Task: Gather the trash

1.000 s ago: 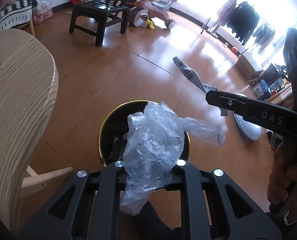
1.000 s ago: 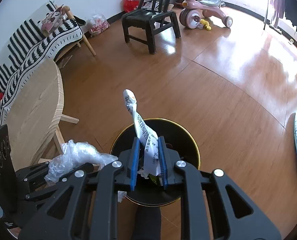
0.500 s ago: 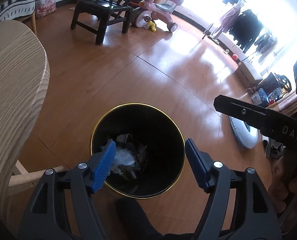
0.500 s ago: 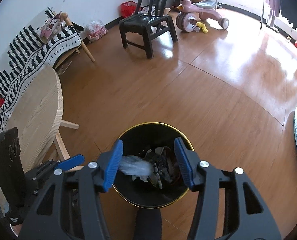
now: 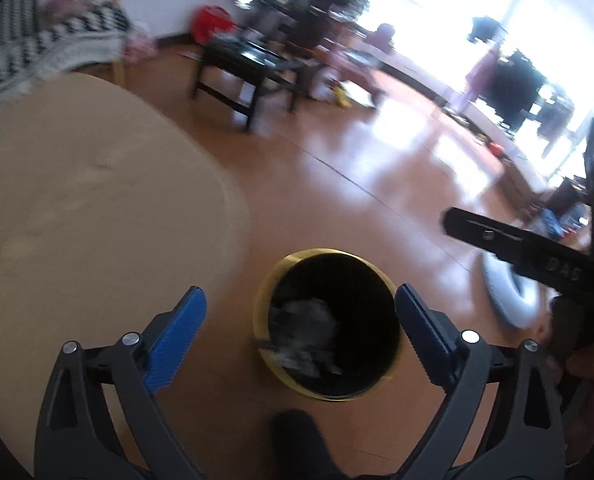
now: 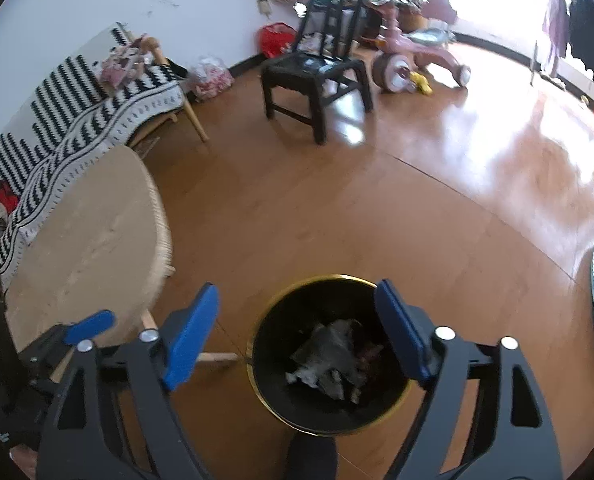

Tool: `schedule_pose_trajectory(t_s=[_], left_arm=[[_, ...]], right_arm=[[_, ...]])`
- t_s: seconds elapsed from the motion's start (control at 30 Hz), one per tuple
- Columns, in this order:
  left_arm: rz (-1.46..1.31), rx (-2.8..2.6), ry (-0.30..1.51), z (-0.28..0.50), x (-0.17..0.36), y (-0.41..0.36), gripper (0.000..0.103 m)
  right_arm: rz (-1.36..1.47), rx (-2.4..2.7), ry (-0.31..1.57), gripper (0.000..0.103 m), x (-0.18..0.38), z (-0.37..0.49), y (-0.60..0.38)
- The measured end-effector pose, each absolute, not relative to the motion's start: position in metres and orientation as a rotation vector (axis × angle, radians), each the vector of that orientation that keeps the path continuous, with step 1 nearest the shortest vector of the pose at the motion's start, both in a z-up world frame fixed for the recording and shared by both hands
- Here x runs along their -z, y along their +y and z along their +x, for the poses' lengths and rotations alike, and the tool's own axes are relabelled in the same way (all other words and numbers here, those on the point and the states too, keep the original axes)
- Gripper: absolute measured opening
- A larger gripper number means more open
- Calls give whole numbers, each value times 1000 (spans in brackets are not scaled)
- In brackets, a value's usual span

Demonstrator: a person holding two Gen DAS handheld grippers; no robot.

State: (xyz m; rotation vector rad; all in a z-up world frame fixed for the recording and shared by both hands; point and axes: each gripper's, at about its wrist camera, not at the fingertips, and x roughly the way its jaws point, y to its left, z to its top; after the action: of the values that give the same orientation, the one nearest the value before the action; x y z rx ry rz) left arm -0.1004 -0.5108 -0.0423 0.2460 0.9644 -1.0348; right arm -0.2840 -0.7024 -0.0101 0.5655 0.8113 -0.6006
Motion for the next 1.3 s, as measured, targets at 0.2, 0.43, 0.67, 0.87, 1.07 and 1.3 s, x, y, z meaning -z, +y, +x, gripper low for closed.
schedule_pose_trajectory(t_s=[0.2, 0.43, 0.67, 0.87, 1.07, 1.3], left_arm=[[254, 789, 855, -48, 11, -431, 96], [225, 544, 805, 5, -14, -309, 96], [155, 344, 794, 42, -24, -187, 96], [76, 177, 822, 64, -17, -93, 96], [18, 82, 839, 75, -11, -29, 96], [10, 33, 859, 84, -1, 0, 96]], right_arm=[[489, 499, 787, 87, -15, -221, -652], [383, 328, 796, 88, -37, -130, -562], [259, 134, 818, 90, -45, -43, -444], [162, -8, 845, 90, -35, 10, -348], [97, -83, 870, 90, -21, 42, -287], [71, -120, 889, 90, -8, 66, -256]])
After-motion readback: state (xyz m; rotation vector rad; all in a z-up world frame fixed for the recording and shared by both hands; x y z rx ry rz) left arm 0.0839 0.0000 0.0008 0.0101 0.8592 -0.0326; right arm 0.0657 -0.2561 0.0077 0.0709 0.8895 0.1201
